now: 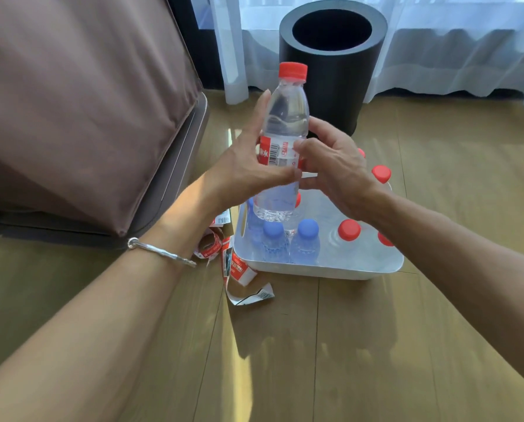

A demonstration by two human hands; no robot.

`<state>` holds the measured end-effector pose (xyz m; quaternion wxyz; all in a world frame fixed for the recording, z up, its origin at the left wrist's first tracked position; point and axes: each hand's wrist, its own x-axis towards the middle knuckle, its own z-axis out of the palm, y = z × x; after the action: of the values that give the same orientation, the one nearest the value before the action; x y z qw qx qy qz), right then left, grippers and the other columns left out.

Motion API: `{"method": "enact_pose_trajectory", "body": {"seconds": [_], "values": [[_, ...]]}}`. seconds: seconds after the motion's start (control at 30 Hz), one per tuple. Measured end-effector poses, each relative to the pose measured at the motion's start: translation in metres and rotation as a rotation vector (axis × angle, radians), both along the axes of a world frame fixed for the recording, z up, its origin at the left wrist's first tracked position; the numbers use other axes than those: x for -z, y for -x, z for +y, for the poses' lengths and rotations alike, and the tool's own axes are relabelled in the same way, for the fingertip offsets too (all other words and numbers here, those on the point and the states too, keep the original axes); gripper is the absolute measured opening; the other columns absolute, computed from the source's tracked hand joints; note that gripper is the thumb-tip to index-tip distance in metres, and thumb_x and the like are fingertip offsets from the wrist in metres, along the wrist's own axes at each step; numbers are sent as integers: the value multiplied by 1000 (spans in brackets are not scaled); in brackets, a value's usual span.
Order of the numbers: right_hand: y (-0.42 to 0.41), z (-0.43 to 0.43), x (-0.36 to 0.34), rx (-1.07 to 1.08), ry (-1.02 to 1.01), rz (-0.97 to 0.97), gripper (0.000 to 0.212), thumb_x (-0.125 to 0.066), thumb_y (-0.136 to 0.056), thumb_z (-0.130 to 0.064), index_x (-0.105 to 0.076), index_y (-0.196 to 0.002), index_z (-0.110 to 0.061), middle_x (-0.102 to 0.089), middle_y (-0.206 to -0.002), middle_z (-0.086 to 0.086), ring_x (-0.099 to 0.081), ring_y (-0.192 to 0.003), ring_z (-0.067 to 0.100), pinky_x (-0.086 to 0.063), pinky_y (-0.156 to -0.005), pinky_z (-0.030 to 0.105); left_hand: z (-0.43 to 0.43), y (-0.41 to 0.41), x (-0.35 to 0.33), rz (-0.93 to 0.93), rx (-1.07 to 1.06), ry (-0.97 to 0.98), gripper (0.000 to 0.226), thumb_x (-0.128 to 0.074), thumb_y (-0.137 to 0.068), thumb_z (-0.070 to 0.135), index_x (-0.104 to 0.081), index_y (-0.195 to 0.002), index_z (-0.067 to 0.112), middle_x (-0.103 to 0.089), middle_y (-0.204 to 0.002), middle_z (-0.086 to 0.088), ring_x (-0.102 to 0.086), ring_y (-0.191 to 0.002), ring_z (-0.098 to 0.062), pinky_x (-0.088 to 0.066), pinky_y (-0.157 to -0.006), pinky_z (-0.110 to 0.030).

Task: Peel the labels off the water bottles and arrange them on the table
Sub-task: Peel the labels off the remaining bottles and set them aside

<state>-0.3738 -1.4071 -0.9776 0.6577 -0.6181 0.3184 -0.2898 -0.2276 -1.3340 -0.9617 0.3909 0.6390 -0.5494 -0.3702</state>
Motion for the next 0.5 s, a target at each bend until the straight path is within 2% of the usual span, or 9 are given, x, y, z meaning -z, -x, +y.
{"method": "enact_pose_trajectory", "body": {"seconds": [0.07,0.13,0.17,0.23,0.27,0.3,0.37,0.4,0.5], "values": [[-2,2,-2,18,12,6,33,-48,-99,-7,-54,-131,-14,-71,-101,3,-72,-84,12,-57,-68,28,-2,4,3,6,-23,21,110,-77,-81,6,0,-156,28,-55,-130,8,-68,-103,-5,-55,-93,-29],[-5,2,-6,71,106,64,31,-52,-97,-10,-58,-127,-15,-72,-91,-3,-71,-75,6,-55,-62,22,-6,8,7,10,-79,60,113,-83,-76,15,-4,-157,27,-59,-126,17,-69,-103,-8,-55,-95,-38],[-6,0,-8,96,191,118,29,-55,-95,-14,-62,-122,-16,-72,-87,-5,-71,-73,5,-56,-61,23,-8,9,8,5,-101,74,116,-86,-72,23,-7,-157,29,-62,-125,16,-69,-104,-12,-54,-95,-45],[-7,-2,-9,117,340,230,25,-58,-84,-25,-71,-104,-19,-73,-81,-1,-70,-73,11,-60,-66,36,-10,9,9,-47,-125,80,123,-88,-63,37,-7,-156,31,-65,-125,9,-69,-105,-17,-53,-94,-50],[-8,-2,-9,121,370,268,27,-57,-77,-31,-73,-95,-18,-73,-79,2,-69,-71,15,-60,-69,42,-10,8,8,-90,-129,67,126,-88,-62,40,-5,-156,33,-65,-125,10,-69,-105,-16,-53,-95,-47],[-8,-1,-9,121,379,287,31,-56,-72,-35,-73,-90,-16,-72,-76,4,-66,-68,15,-60,-69,44,-9,7,6,-137,-131,43,127,-87,-64,39,-1,-156,34,-62,-124,14,-68,-105,-12,-53,-96,-37],[-7,1,-5,87,393,311,29,-56,-72,-33,-72,-91,-18,-70,-73,0,-62,-64,11,-60,-66,41,-4,7,4,-221,-122,5,125,-86,-71,28,6,-156,34,-57,-120,17,-66,-100,-3,-48,-86,-9],[-6,3,-3,65,401,319,27,-57,-75,-29,-72,-94,-18,-70,-73,-2,-61,-63,10,-60,-65,38,-1,7,4,-254,-124,-4,124,-85,-73,25,6,-156,33,-57,-121,16,-64,-98,-2,-44,-80,-2],[-2,6,0,48,424,329,19,-60,-83,-18,-70,-99,-19,-70,-77,-3,-62,-66,14,-58,-65,36,2,11,6,-318,-140,-5,121,-85,-74,25,3,-156,31,-59,-133,7,-63,-102,-7,-43,-81,-13]]}}
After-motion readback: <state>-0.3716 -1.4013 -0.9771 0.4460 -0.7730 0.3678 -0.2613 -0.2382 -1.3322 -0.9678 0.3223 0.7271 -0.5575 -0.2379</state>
